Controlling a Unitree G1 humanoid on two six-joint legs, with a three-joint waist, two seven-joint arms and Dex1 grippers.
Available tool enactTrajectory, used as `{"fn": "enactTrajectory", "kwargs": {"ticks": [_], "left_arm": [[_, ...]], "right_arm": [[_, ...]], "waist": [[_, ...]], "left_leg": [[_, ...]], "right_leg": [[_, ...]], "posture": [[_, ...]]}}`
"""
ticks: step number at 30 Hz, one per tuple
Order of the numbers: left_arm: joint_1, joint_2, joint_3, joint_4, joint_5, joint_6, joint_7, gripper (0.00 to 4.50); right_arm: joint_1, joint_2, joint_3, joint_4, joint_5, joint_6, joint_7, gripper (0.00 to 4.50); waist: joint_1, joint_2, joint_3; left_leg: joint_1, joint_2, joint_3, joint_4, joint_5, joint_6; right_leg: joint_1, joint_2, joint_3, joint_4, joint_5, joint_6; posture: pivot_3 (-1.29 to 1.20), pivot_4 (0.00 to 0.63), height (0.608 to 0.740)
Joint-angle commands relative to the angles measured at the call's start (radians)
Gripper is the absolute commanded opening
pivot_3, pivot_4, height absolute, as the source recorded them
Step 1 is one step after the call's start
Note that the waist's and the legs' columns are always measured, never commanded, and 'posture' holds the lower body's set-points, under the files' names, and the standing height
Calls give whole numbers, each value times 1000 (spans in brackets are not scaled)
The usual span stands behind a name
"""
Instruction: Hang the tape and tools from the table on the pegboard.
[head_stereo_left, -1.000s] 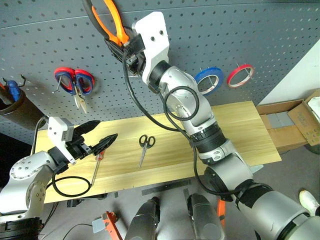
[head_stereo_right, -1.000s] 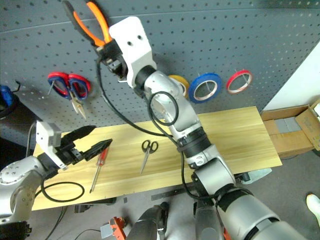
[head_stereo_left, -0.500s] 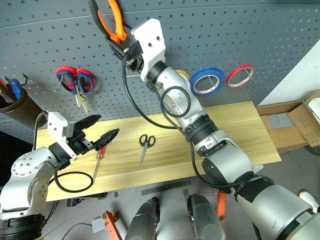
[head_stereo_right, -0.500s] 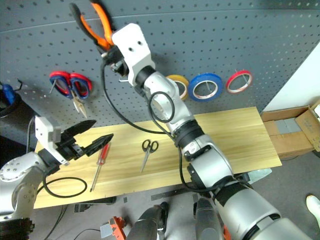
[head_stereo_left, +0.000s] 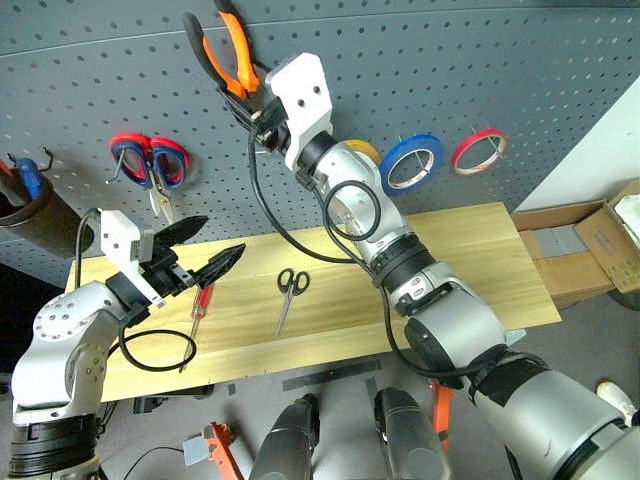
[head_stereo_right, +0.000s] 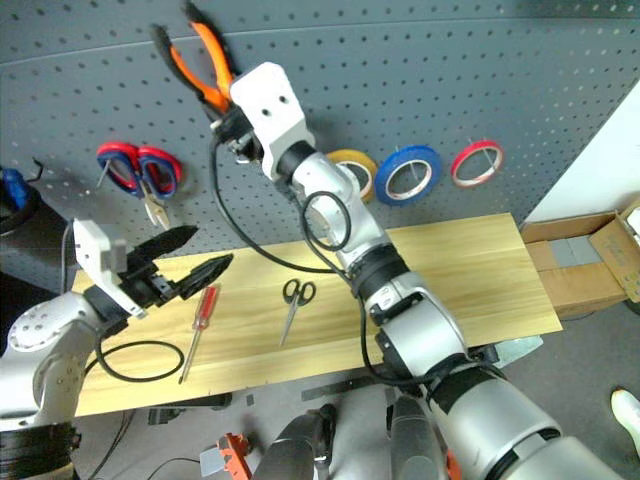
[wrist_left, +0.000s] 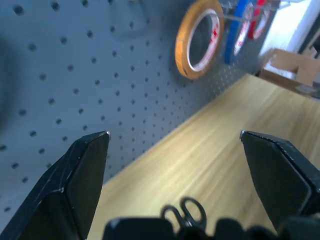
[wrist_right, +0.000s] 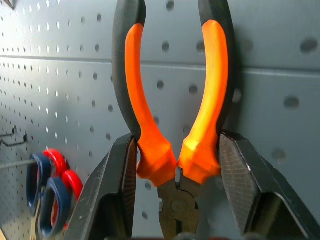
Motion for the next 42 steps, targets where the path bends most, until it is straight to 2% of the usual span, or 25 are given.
{"fn": "enactTrajectory", "kwargs": {"ticks": [1, 15, 21, 23, 28, 32, 37, 42], "left_arm": [[-6, 1, 45, -33, -41, 7, 13, 4500], [-9, 18, 55, -63, -57, 19, 25, 4500], [-12, 14, 40, -54, -46, 15, 23, 4500], [-12, 12, 34, -52, -39, 15, 26, 4500], [-11, 1, 21, -53, -9, 12, 55, 4500], [12, 2, 16, -75, 0, 31, 82, 4500], [43, -13, -3, -78, 54, 15, 134, 4500], [79, -4, -85, -99, 128, 46, 152, 4500]], "right_arm": [[24, 57, 7, -74, -12, 1, -6, 2006], [93, 53, 27, -143, -19, 49, 12, 2005], [116, 44, 37, -170, -23, 85, 6, 4019], [121, 39, 43, -182, -30, 98, 3, 4491], [151, 9, 57, -317, -23, 206, 29, 4491], [219, -54, 38, -615, 47, 447, 83, 4491], [286, -178, -39, -959, 238, 763, 167, 4491], [348, -298, -129, -1143, 428, 984, 219, 4491]], "waist": [[-1, 0, 0], [0, 0, 0], [0, 0, 0], [0, 0, 0], [0, 0, 0], [1, 0, 2], [8, -1, 5], [7, -1, 8]], "left_leg": [[0, 0, 0, 0, 0, 0], [0, 0, 0, 0, 0, 0], [0, 0, 0, 0, 0, 0], [0, 0, 0, 0, 0, 0], [0, 1, 0, 0, 0, 0], [0, 1, 0, 0, -1, -1], [-1, 1, -1, 0, -1, 0], [-1, 1, 0, -1, -1, 0]], "right_leg": [[0, 0, 0, 0, 0, 0], [0, 0, 0, 0, 0, 0], [0, 0, 0, 0, 0, 0], [0, 0, 0, 0, 0, 0], [0, 0, 0, 0, 0, 0], [0, 0, 0, -1, 0, 0], [0, 0, 0, -2, 0, 0], [0, 0, 0, -2, 0, 0]], "posture": [[-52, 332, 740], [-46, 337, 740], [-54, 341, 740], [-59, 343, 740], [-56, 346, 740], [-56, 353, 740], [-69, 358, 740], [-82, 365, 740]]}}
